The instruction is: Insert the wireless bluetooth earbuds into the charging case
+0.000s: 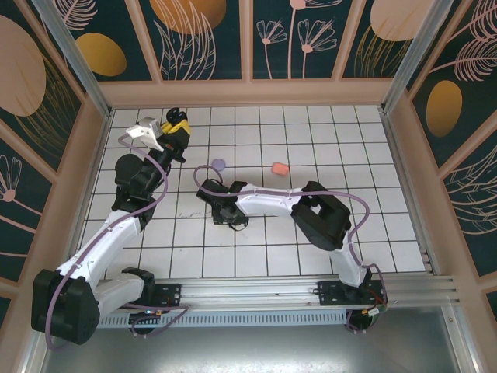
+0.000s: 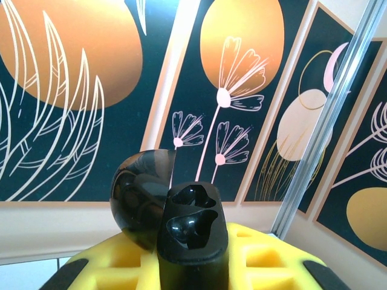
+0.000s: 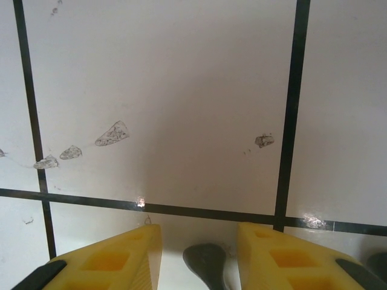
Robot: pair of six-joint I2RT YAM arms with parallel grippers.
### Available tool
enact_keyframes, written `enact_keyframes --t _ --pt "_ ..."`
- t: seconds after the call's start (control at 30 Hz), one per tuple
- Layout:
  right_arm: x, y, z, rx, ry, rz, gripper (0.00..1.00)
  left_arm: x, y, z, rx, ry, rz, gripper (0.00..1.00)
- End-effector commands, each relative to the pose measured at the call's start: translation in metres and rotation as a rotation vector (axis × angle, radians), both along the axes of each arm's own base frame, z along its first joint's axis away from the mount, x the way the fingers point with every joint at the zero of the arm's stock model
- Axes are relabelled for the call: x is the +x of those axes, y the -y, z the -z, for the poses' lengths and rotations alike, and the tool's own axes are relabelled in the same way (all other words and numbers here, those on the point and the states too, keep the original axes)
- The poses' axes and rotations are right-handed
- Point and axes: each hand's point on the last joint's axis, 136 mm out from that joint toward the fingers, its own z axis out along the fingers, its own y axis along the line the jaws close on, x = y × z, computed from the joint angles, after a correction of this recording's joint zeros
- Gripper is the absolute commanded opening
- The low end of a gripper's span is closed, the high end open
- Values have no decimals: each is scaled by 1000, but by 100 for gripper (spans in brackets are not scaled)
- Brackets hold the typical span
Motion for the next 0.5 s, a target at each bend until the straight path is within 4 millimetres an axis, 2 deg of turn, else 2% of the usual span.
enact_keyframes --t 0.0,0.47 --pt "-8 1 5 -43 1 -17 38 -7 -2 -14 -22 55 13 0" --pt "-15 9 18 -104 3 -42 32 -8 -2 -14 -32 51 22 0"
